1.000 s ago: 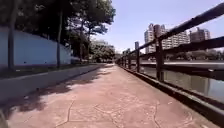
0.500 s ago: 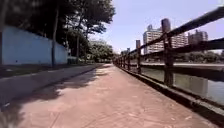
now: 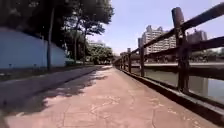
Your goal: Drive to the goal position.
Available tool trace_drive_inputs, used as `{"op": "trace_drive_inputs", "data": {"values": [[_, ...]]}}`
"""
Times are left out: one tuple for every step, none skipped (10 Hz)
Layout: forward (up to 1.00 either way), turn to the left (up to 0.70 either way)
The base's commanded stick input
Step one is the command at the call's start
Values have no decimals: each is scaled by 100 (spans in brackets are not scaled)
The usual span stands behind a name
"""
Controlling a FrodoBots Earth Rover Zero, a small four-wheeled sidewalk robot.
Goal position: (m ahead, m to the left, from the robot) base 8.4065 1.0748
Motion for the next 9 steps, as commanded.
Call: {"op": "trace_drive_inputs", "data": {"values": [[100,1],[100,1],[100,6],[100,27],[100,24],[100,13],[100,1],[100,1],[100,1]]}}
